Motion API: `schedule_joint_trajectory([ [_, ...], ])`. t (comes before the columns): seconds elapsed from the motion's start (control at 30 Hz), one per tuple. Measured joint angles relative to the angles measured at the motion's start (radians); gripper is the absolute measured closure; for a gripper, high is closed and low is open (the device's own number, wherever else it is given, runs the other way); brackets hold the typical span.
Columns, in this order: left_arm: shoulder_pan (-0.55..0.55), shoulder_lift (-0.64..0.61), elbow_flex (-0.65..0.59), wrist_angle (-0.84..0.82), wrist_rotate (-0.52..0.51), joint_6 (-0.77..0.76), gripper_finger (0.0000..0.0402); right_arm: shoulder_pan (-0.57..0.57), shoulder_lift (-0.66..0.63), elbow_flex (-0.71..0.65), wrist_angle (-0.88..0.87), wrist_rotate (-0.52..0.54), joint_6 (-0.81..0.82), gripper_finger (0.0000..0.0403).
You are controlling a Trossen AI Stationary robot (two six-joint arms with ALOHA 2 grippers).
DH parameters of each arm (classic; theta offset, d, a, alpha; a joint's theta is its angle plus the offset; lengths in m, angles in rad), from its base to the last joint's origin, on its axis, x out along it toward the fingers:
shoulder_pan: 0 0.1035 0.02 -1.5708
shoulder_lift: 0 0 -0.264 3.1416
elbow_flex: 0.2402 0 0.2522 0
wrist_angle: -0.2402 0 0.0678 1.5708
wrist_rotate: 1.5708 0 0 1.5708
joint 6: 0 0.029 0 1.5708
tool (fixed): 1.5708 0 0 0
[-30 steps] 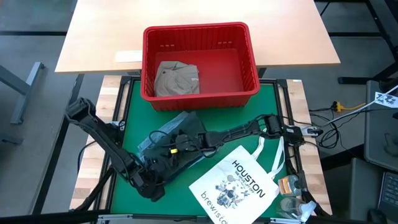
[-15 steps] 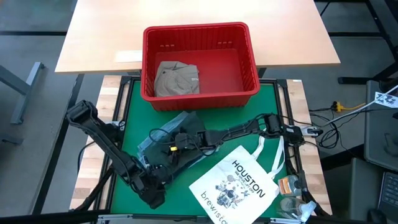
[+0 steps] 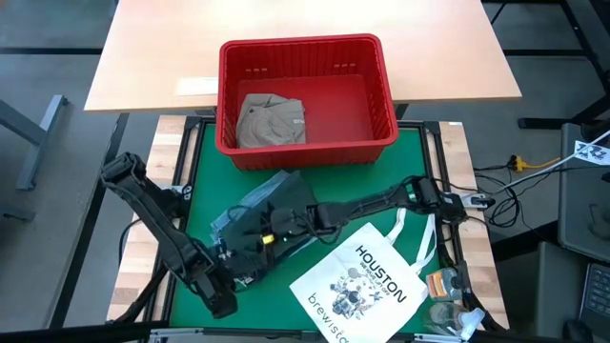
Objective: Fold Laundry from Bin
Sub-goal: Stack the dark green shirt on top of the gray shorts
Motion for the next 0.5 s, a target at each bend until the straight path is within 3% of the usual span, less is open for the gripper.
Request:
schedule_joint_trajectory([
  [0.3,-0.016,0.0,0.101,-0.488,-0.113,0.0,0.0378,0.096,-0.002,0.014,0.001,0.009,-0.027,0.0203],
  [0.5,0.008,0.0,0.098,-0.588,-0.243,-0.007,0.0379,0.153,0.004,0.014,0.005,0.136,-0.092,0.0203],
])
